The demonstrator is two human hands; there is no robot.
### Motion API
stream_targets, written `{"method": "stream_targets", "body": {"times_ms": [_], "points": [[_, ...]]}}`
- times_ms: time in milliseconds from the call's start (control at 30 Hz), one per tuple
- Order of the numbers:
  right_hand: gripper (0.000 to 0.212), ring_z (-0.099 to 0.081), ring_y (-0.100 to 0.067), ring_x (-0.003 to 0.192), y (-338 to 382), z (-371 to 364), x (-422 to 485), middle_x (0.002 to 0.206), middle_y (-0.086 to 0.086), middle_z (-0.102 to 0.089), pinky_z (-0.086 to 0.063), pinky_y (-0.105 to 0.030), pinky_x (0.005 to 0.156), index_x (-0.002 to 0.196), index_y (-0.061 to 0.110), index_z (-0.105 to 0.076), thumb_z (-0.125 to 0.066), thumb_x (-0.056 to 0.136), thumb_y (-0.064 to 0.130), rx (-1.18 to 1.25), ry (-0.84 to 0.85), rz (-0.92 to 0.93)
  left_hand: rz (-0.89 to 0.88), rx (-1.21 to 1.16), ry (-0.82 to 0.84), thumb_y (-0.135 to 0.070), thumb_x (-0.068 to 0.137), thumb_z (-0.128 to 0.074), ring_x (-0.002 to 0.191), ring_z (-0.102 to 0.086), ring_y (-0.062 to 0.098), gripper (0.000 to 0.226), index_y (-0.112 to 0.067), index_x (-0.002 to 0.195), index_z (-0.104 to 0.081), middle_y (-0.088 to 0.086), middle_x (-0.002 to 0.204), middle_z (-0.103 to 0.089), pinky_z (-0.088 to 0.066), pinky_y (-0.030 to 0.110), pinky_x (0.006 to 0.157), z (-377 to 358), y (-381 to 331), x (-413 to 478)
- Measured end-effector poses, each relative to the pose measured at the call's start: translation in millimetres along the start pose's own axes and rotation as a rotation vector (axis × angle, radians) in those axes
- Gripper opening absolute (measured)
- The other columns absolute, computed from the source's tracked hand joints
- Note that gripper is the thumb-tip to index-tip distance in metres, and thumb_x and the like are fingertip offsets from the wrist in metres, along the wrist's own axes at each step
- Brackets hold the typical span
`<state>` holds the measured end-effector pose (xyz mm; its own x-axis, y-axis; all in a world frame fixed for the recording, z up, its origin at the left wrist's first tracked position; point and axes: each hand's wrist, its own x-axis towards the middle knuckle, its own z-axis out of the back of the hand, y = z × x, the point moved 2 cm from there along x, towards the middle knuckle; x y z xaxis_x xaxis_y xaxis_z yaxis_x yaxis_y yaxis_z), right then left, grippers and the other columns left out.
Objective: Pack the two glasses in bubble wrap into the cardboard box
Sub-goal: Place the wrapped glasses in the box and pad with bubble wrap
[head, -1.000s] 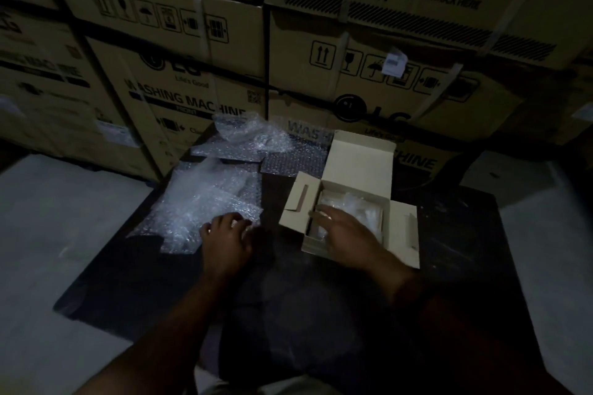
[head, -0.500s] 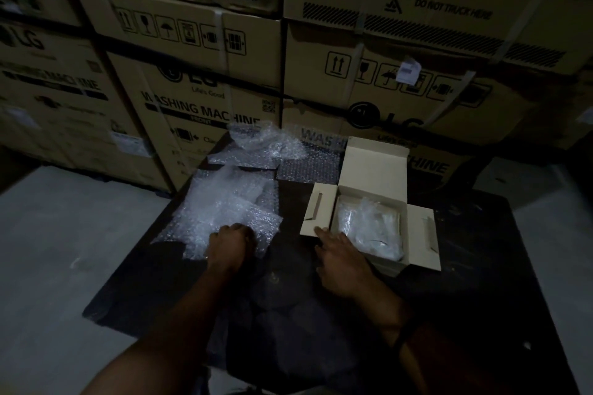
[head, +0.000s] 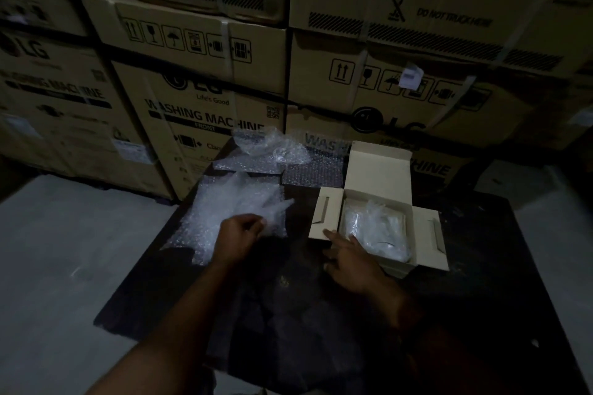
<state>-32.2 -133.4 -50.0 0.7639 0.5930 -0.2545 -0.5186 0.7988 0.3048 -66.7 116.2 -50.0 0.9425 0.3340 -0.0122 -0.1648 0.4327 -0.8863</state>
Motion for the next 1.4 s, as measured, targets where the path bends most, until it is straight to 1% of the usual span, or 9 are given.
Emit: {"method": "stream_targets", "body": {"times_ms": [167, 333, 633, 733, 867, 967, 1100, 1233, 1400], "points": [[0.033, -0.047, -0.019, 0.129, 3.2, 14.6, 7.2, 0.141, -0.003, -0.050, -0.034, -0.027, 0.109, 0.123, 0.013, -0.063, -0.059, 0.091, 0.021, 0.342, -0.258, -0.086, 0.134, -0.553, 0.046, -0.003, 0.092, -0.054, 0.065, -0.064, 0.017, 0.017, 0.005, 0.090, -0.068, 0.010, 0.078, -0.072, -0.052, 0.023, 0.057, 23.7, -46.3, 15.1], [0.040, -0.061, -0.010, 0.107, 33.2, 46.5, 11.6, 0.114, 0.009, -0.064, -0.048, -0.027, 0.093, 0.115, 0.033, -0.058, -0.073, 0.079, 0.039, 0.912, -0.421, -0.123, 0.190, -0.679, 0.271, -0.006, 0.095, -0.050, 0.066, -0.064, 0.018, 0.017, 0.000, 0.090, -0.064, 0.009, 0.079, -0.069, -0.054, 0.030, 0.063, 22.9, -71.3, 18.8], [0.115, -0.027, -0.010, 0.135, 70.5, 43.3, -1.5, 0.147, 0.014, -0.016, -0.035, -0.033, 0.106, 0.146, 0.039, -0.009, -0.084, 0.060, 0.049, 0.719, -0.644, -0.199, 0.201, -0.636, 0.211, -0.009, 0.092, -0.057, 0.079, -0.064, 0.030, 0.022, 0.009, 0.104, -0.061, 0.025, 0.095, -0.066, -0.054, 0.035, 0.070, 7.6, -83.4, 19.8], [0.093, -0.042, -0.009, 0.122, 69.3, 30.9, -2.9, 0.140, 0.006, -0.035, -0.043, -0.032, 0.100, 0.145, 0.027, -0.028, -0.082, 0.070, 0.035, 0.764, -0.592, -0.237, 0.180, -0.620, 0.281, -0.008, 0.093, -0.054, 0.079, -0.064, 0.028, 0.015, 0.004, 0.098, -0.063, 0.021, 0.091, -0.067, -0.053, 0.040, 0.077, 5.7, -87.3, 16.1], [0.011, -0.065, -0.015, 0.074, 54.4, 30.0, -4.1, 0.085, -0.002, -0.069, -0.052, -0.030, 0.064, 0.098, 0.019, -0.066, -0.062, 0.090, 0.014, 0.966, -0.603, -0.269, 0.182, -0.636, 0.318, -0.009, 0.095, -0.052, 0.087, -0.065, 0.031, 0.020, 0.007, 0.105, -0.061, 0.021, 0.098, -0.068, -0.053, 0.044, 0.084, 10.5, -84.1, 17.5], [0.013, -0.061, -0.012, 0.057, 48.1, 37.2, -12.1, 0.075, -0.006, -0.070, -0.045, -0.024, 0.053, 0.093, 0.012, -0.067, -0.054, 0.096, 0.015, 1.333, -0.611, -0.361, 0.209, -0.736, 0.330, -0.005, 0.095, -0.047, 0.077, -0.067, 0.023, 0.015, -0.001, 0.096, -0.061, 0.010, 0.087, -0.071, -0.058, 0.032, 0.068, 17.8, -77.2, 14.6], [0.018, -0.063, -0.025, 0.074, 35.5, 51.4, -20.9, 0.090, -0.012, -0.068, -0.050, -0.032, 0.061, 0.104, 0.008, -0.060, -0.047, 0.099, 0.019, 1.843, -0.619, -0.356, 0.304, -0.789, 0.423, -0.009, 0.095, -0.046, 0.073, -0.068, 0.020, 0.014, -0.006, 0.088, -0.058, 0.011, 0.093, -0.068, -0.056, 0.029, 0.065, 17.2, -62.2, 3.5], [0.009, -0.062, -0.022, 0.071, 32.9, 55.9, -27.8, 0.084, -0.010, -0.068, -0.050, -0.028, 0.058, 0.093, 0.008, -0.066, -0.057, 0.093, 0.008, 1.497, -0.635, -0.360, 0.308, -0.719, 0.511, -0.049, 0.089, -0.045, 0.084, -0.066, 0.026, 0.046, -0.010, 0.105, -0.062, 0.009, 0.099, -0.070, -0.049, 0.041, 0.078, 7.1, -65.6, -3.0], [0.013, -0.058, -0.019, 0.065, 36.1, 48.9, -31.0, 0.080, -0.011, -0.067, -0.042, -0.014, 0.045, 0.097, 0.007, -0.068, -0.063, 0.087, 0.002, 1.304, -0.626, -0.361, 0.216, -0.622, 0.472, -0.059, 0.072, -0.057, 0.086, -0.064, 0.027, 0.056, -0.015, 0.106, -0.067, 0.010, 0.100, -0.069, -0.055, 0.038, 0.073, -5.1, -90.6, -8.1]]}}
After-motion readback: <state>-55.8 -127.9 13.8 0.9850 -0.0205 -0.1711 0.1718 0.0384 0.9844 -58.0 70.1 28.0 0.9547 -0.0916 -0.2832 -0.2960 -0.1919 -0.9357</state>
